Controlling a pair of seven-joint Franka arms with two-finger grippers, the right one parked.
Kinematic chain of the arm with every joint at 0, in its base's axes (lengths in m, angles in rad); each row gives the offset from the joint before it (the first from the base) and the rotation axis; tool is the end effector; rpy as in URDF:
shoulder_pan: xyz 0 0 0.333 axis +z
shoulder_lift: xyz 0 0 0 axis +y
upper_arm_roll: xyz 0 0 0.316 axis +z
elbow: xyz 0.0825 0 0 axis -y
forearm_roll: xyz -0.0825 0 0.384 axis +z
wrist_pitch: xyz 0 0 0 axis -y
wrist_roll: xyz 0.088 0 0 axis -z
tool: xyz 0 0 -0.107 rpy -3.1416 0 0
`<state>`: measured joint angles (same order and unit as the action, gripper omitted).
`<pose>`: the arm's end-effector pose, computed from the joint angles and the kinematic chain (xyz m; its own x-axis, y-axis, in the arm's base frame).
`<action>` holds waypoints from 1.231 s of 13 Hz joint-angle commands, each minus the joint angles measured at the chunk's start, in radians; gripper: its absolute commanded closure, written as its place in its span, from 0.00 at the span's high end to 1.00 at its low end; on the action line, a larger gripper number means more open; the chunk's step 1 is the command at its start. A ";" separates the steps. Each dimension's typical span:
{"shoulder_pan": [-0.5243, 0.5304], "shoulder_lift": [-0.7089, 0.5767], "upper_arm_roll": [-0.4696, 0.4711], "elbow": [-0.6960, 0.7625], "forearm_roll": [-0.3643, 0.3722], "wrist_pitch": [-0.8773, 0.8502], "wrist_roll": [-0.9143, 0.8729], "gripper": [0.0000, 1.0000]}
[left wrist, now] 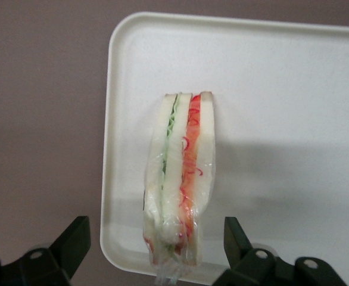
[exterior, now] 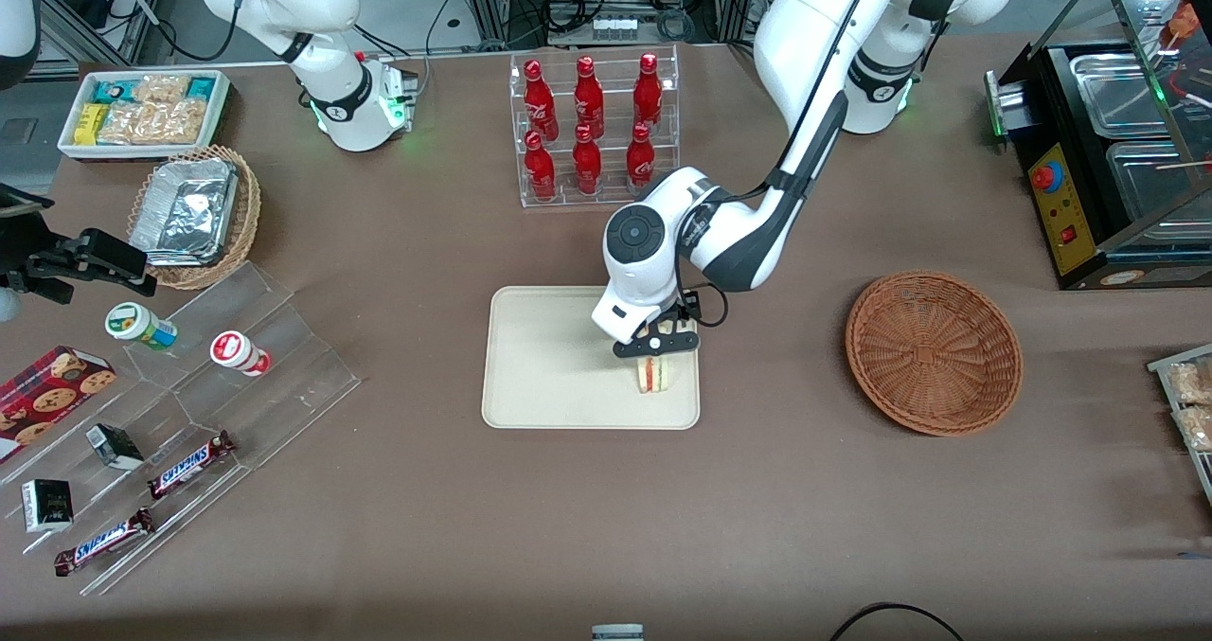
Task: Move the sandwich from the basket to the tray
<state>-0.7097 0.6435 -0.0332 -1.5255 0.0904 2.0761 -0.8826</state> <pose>0.5189 -0.4657 0.2738 0.9950 0.0987 -0.0169 0.0964 -0.9896 -0.1068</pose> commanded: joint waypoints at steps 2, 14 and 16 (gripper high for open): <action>0.016 -0.120 0.027 0.027 -0.001 -0.122 -0.012 1.00; 0.242 -0.451 0.033 0.021 0.012 -0.474 0.189 1.00; 0.282 -0.493 0.033 0.016 0.012 -0.517 0.240 1.00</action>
<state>-0.4627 0.2106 0.0105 -1.4775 0.0956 1.5893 -0.6949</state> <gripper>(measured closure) 0.000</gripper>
